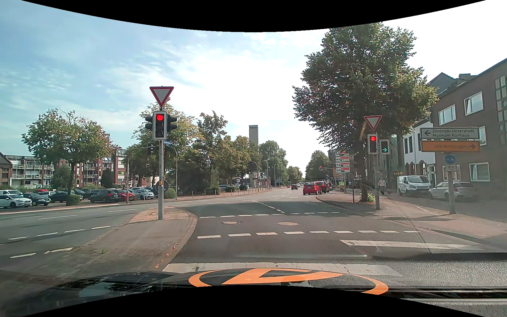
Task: Follow the waypoints while adhering to traffic rules and regulations
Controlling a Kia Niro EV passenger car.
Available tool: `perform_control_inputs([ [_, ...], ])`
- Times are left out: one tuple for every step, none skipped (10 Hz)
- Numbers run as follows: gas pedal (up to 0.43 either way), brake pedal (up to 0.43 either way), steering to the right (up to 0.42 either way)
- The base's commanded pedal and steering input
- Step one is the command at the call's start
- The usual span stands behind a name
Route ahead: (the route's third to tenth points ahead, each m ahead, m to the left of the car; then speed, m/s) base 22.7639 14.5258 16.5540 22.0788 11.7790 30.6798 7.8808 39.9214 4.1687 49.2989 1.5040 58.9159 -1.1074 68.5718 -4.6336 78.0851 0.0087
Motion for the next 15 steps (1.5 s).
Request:
perform_control_inputs([
  [0.0,0.305,-0.013],
  [0.0,0.305,-0.012],
  [0.0,0.305,-0.012],
  [0.0,0.305,-0.013],
  [0.0,0.305,-0.012],
  [0.0,0.305,-0.013],
  [0.0,0.305,-0.012],
  [0.0,0.305,-0.012],
  [0.0,0.305,-0.013],
  [0.0,0.305,-0.013],
  [0.0,0.305,-0.013],
  [0.0,0.305,-0.013],
  [0.0,0.305,-0.013],
  [0.0,0.305,-0.012],
  [0.0,0.305,-0.013],
])
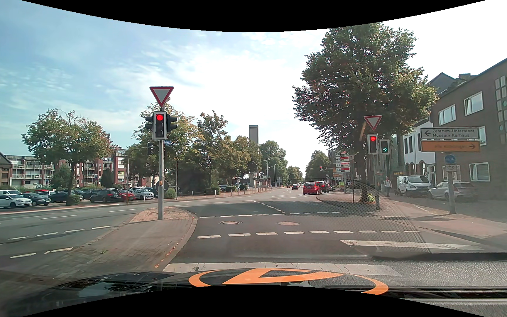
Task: Follow the waypoints while adhering to traffic rules and regulations
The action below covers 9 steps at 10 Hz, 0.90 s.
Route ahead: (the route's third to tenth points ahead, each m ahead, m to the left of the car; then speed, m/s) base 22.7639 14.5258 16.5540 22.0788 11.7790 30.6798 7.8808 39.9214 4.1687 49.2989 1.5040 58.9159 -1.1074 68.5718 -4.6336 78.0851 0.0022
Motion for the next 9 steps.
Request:
perform_control_inputs([
  [0.0,0.305,-0.012],
  [0.0,0.305,-0.013],
  [0.0,0.305,-0.013],
  [0.0,0.299,-0.012],
  [0.0,0.305,-0.012],
  [0.0,0.305,-0.012],
  [0.0,0.299,-0.012],
  [0.0,0.305,-0.013],
  [0.0,0.305,-0.013],
])
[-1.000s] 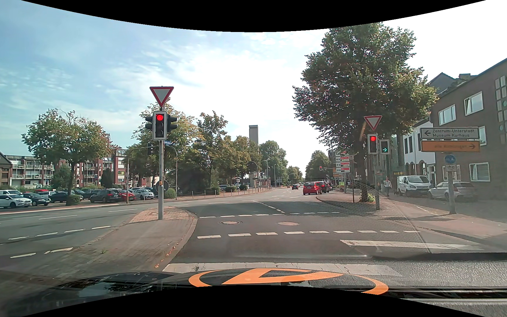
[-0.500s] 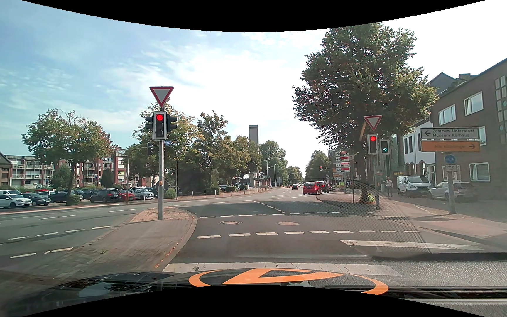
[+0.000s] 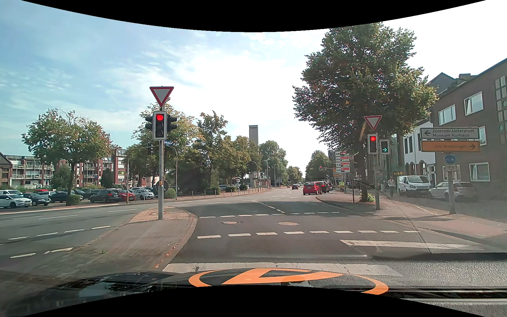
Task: Follow the waypoints while adhering to traffic rules and regulations
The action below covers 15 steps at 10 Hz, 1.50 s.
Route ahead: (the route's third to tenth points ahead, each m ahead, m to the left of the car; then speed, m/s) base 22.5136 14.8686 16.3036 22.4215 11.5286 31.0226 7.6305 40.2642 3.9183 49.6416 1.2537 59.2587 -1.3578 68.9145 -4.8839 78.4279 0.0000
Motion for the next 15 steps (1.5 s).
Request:
perform_control_inputs([
  [0.0,0.299,-0.013],
  [0.0,0.305,-0.012],
  [0.0,0.305,-0.013],
  [0.0,0.305,-0.013],
  [0.0,0.305,-0.013],
  [0.0,0.305,-0.012],
  [0.0,0.305,-0.012],
  [0.0,0.299,-0.013],
  [0.0,0.299,-0.013],
  [0.0,0.305,-0.013],
  [0.0,0.299,-0.013],
  [0.0,0.305,-0.013],
  [0.0,0.305,-0.013],
  [0.0,0.299,-0.013],
  [0.0,0.299,-0.013],
])
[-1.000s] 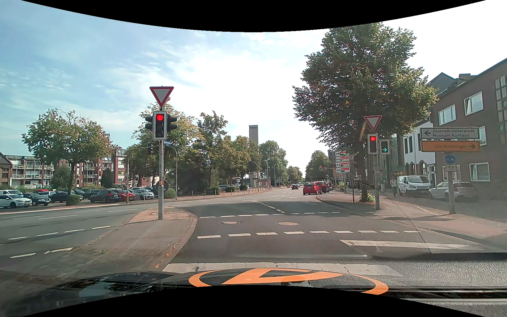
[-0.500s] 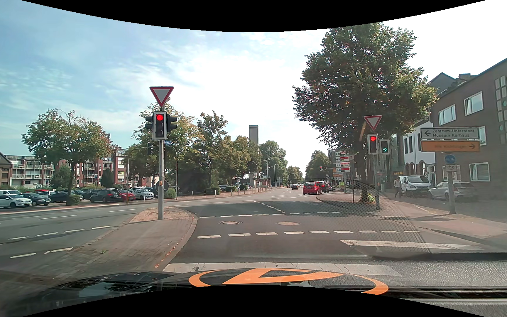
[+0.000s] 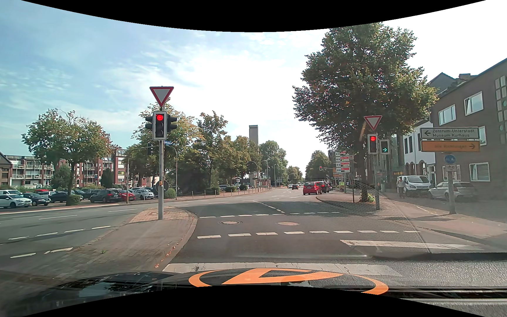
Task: Follow the waypoints while adhering to traffic rules and regulations
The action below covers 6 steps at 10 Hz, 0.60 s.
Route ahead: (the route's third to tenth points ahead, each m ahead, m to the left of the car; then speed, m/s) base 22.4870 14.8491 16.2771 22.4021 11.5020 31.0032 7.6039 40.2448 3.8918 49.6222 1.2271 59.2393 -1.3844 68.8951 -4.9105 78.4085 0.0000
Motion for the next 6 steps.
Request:
perform_control_inputs([
  [0.0,0.305,-0.012],
  [0.0,0.299,-0.013],
  [0.0,0.305,-0.012],
  [0.0,0.299,-0.013],
  [0.0,0.299,-0.012],
  [0.0,0.299,-0.012],
])
